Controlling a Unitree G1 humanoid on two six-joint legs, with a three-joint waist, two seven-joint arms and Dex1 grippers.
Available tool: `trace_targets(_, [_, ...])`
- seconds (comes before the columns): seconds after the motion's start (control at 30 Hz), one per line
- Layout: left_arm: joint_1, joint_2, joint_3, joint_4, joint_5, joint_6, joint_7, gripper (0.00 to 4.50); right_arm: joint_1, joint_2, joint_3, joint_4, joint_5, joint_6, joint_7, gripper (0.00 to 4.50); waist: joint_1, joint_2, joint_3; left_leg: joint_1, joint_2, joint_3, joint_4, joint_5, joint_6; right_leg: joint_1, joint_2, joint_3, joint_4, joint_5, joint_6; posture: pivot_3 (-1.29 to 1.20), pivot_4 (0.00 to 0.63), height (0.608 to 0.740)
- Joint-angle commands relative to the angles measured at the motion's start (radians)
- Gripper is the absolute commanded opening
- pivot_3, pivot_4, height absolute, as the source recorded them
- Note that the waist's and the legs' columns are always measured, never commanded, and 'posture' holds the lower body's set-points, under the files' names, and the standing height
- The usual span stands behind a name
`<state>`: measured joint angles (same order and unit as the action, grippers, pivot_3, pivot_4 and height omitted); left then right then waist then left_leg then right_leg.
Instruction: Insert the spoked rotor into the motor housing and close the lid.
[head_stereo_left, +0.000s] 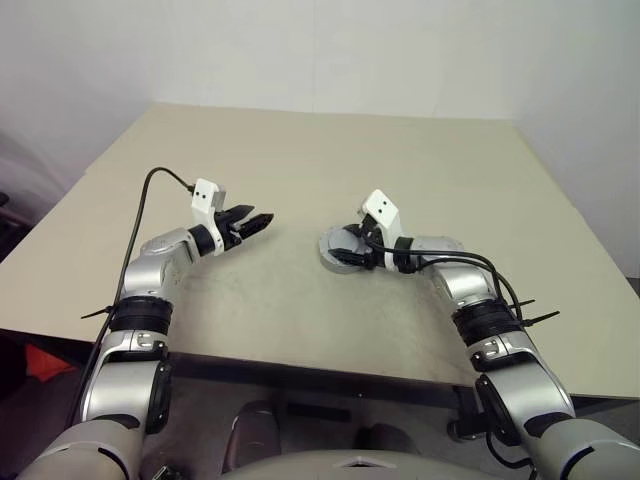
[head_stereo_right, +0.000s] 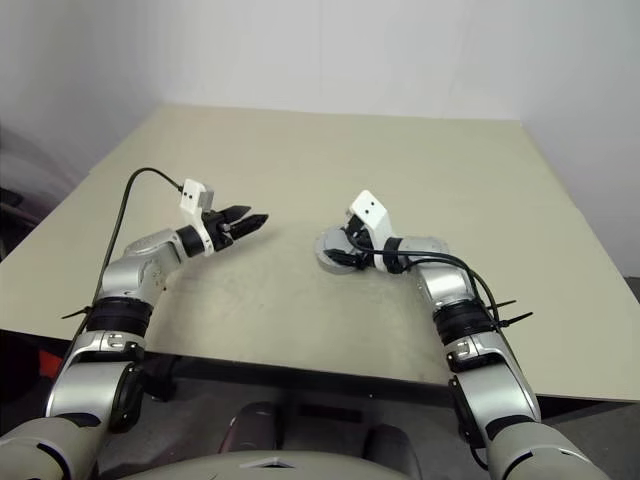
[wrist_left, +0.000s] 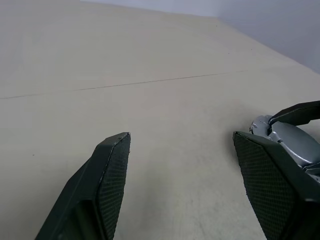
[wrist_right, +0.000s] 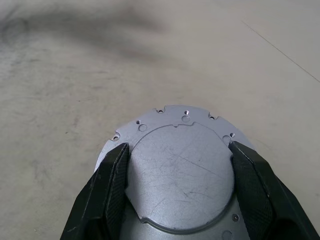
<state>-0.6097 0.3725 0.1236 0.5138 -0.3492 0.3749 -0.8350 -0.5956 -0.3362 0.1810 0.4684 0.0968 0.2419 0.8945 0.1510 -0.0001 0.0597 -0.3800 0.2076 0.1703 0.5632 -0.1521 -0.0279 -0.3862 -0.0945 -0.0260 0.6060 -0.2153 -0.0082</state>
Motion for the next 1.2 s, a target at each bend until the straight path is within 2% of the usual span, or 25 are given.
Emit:
trace_targets(0.03, [-0.015,0.007,0.008,-0.037,-0.010,-0.007,-0.002,3.47,0.045,-0.014,0.022,0.024,-0.004,0.058,0.037,3.05,0.000,0.000,0.000,0.000,0.000,0.000,0.000,0.000,0.000,0.000,0.000,0.000,0.000,0.000,0.000,0.00,0.000,0.740])
trace_targets(0.53, [-0.017,0.005,0.006,-0.033,-0.012,-0.007,-0.008,3.47,0.061,-0.078,0.069,-0.086,-0.032,0.083,0.071,3.05,0.000,0.000,0.000,0.000,0.000,0.000,0.000,-0.001,0.001,0.000,0.000,0.000,0.000,-0.001,0.001,0.00,0.000,0.740])
trace_targets(0.97, [-0.009,-0.001,0.004,-0.052,-0.017,0.004,-0.006,3.47,0.060,-0.080,0.088,-0.114,-0.045,0.108,0.061,3.05,-0.001,0.000,0.000,0.000,0.000,0.000,0.000,-0.001,0.001,0.000,0.000,0.000,0.000,-0.001,0.001,0.00,0.000,0.740])
trace_targets(1.1, [-0.019,-0.032,-0.004,-0.062,-0.023,0.055,0.027,3.47,0.068,-0.066,0.092,-0.079,-0.050,0.112,0.050,3.05,-0.001,0.000,0.000,0.000,0.000,0.000,0.000,-0.001,0.001,0.000,0.000,0.000,0.000,-0.001,0.001,0.00,0.000,0.740])
trace_targets(1.2, [-0.020,-0.089,-0.025,-0.111,-0.039,0.162,0.075,3.47,0.068,-0.063,0.090,-0.071,-0.048,0.115,0.047,3.05,-0.002,0.000,0.000,0.001,0.000,0.000,0.001,-0.001,0.001,0.001,0.000,0.000,0.000,-0.001,0.001,0.00,0.000,0.740])
